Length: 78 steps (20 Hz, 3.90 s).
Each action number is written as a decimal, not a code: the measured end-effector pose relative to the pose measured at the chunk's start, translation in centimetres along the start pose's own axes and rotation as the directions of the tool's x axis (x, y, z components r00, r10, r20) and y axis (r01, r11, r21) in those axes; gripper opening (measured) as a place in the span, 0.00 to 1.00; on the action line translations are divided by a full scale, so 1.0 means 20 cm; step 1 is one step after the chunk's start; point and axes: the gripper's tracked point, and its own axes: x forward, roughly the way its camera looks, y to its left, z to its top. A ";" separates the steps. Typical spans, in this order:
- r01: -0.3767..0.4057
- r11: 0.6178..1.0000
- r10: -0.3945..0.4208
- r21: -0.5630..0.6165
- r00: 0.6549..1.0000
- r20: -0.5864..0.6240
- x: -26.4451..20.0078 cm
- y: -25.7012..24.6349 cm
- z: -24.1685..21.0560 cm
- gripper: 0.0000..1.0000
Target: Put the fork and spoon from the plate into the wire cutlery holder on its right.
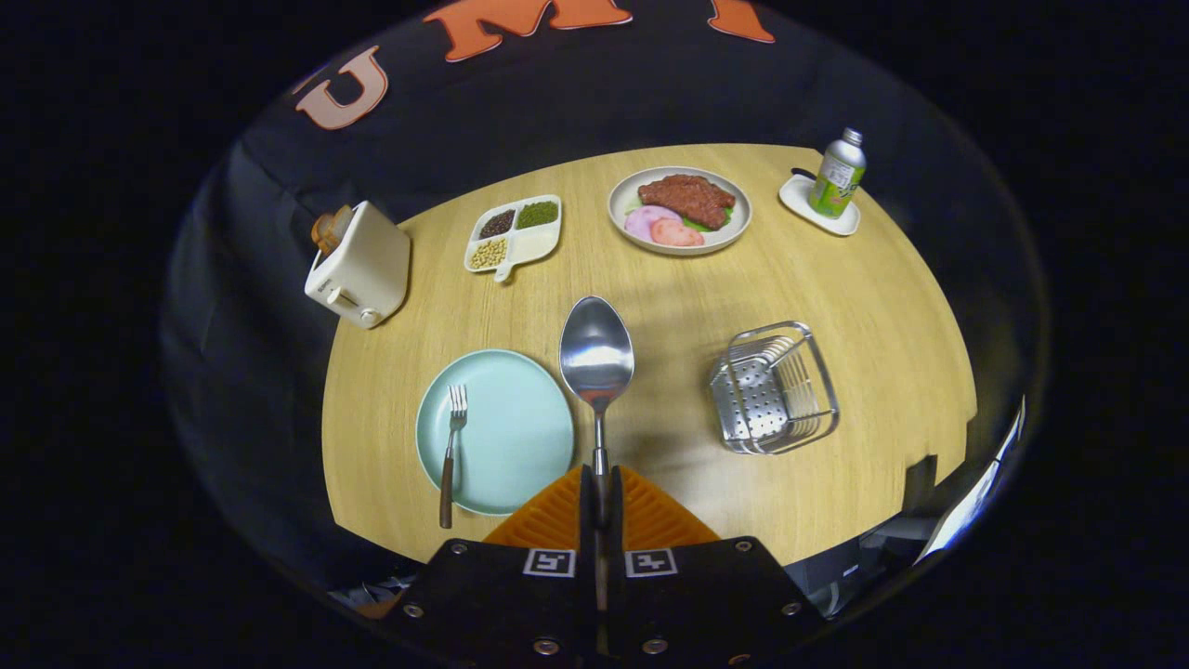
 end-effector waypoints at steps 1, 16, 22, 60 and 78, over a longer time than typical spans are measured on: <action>0.029 1.000 -0.029 -0.006 1.000 0.010 -0.02 -0.09 0.01 0.05; 0.191 0.977 -0.194 -0.095 0.981 -0.026 0.05 -0.62 -0.02 0.08; 0.138 0.990 -0.133 -0.029 0.982 0.131 -0.02 -0.56 0.19 0.14; -0.020 0.939 0.248 -0.344 0.732 0.634 -0.17 0.98 0.59 0.97; -0.137 0.952 0.090 -0.273 0.980 -0.179 0.67 1.05 -0.30 0.75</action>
